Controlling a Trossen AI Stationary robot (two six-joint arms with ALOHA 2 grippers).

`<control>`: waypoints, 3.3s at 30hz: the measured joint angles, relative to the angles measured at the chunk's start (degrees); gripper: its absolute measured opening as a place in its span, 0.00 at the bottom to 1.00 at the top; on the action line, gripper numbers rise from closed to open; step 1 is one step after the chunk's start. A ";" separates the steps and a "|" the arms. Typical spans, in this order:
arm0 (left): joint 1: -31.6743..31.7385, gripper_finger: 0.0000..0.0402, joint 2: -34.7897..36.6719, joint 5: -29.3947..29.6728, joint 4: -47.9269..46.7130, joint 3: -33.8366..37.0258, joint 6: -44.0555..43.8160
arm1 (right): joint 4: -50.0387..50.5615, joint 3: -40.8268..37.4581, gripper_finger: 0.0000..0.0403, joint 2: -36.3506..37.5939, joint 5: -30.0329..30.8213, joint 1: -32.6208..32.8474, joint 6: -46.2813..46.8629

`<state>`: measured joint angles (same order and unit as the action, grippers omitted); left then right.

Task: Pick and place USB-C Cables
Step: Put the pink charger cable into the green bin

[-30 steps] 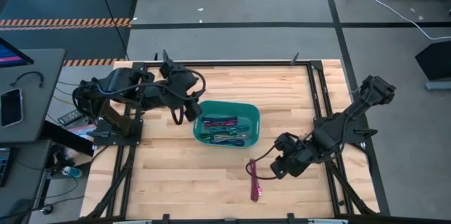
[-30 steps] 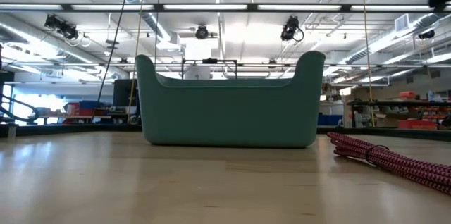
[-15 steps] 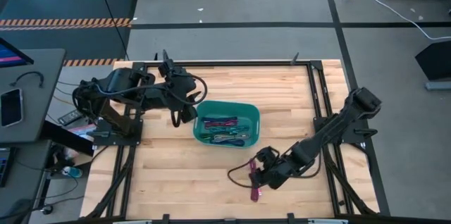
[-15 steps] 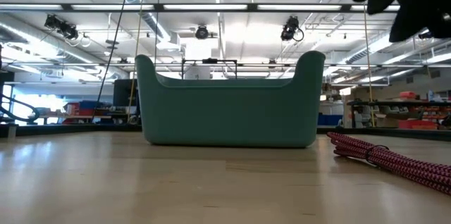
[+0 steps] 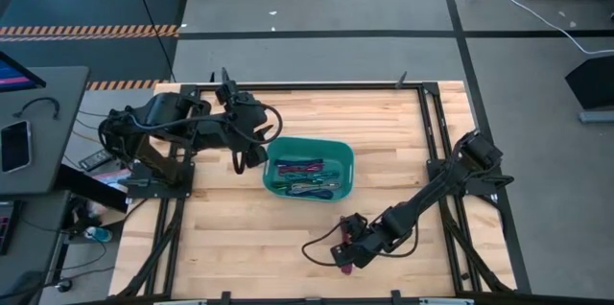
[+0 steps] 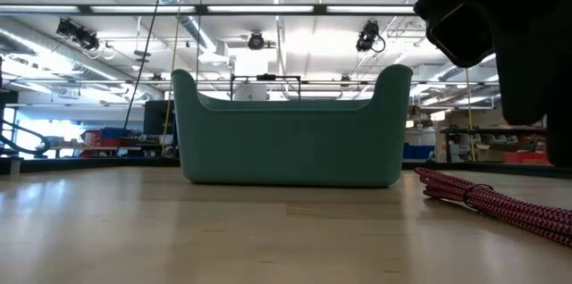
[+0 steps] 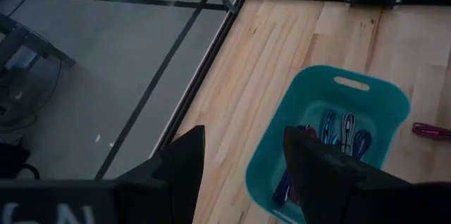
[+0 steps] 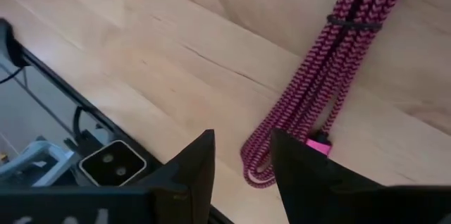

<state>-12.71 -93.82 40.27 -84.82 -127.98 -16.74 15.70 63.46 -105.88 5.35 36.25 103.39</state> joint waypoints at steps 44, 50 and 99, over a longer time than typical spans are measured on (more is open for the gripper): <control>-0.02 0.50 0.00 -0.02 2.03 0.00 -0.78 | 11.01 0.02 0.61 0.00 2.36 -6.44 -7.12; -0.02 0.50 0.00 -0.03 2.00 0.00 -0.19 | 12.06 0.02 0.61 0.00 2.70 -6.49 -6.72; 0.00 0.50 0.00 -0.02 2.12 -0.02 -0.13 | 9.09 0.13 0.61 -3.26 4.96 -5.14 -6.21</control>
<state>-12.71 -93.82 40.25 -82.69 -128.01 -16.87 24.79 63.59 -109.15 10.31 31.11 97.19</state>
